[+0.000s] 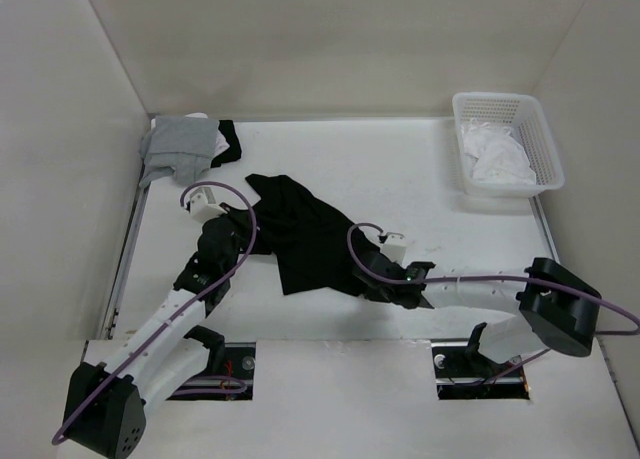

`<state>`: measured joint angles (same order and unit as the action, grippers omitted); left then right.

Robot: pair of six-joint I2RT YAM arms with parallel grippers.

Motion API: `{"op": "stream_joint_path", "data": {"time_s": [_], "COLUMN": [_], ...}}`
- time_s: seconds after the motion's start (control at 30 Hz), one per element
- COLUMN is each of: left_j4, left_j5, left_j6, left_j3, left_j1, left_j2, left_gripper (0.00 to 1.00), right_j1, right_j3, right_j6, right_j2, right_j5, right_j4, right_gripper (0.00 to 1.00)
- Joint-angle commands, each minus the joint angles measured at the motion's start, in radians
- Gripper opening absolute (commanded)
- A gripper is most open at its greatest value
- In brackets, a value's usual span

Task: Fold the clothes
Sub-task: Flatten the tank top out

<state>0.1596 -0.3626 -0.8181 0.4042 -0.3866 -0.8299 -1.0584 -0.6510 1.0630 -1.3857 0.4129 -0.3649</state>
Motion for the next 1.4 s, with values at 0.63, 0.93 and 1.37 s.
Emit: {"op": "stream_joint_path", "data": {"time_s": [0.63, 0.93, 1.37], "left_j4": [0.011, 0.034, 0.078], "left_j5": [-0.17, -0.286, -0.066], "left_j6": [0.158, 0.413, 0.14], "left_j3": [0.45, 0.653, 0.476], "left_j1": [-0.218, -0.222, 0.043], "left_j2": [0.218, 0.207, -0.114], "left_gripper": [0.01, 0.02, 0.03], "right_j1": [-0.184, -0.362, 0.422], "right_j3": [-0.609, -0.897, -0.758], "right_j6": [-0.274, -0.725, -0.597], "right_j2": [0.68, 0.567, 0.272], "right_j5": [0.461, 0.681, -0.204], "right_j4": [-0.535, -0.246, 0.041], "right_gripper": [0.0, 0.0, 0.0]}}
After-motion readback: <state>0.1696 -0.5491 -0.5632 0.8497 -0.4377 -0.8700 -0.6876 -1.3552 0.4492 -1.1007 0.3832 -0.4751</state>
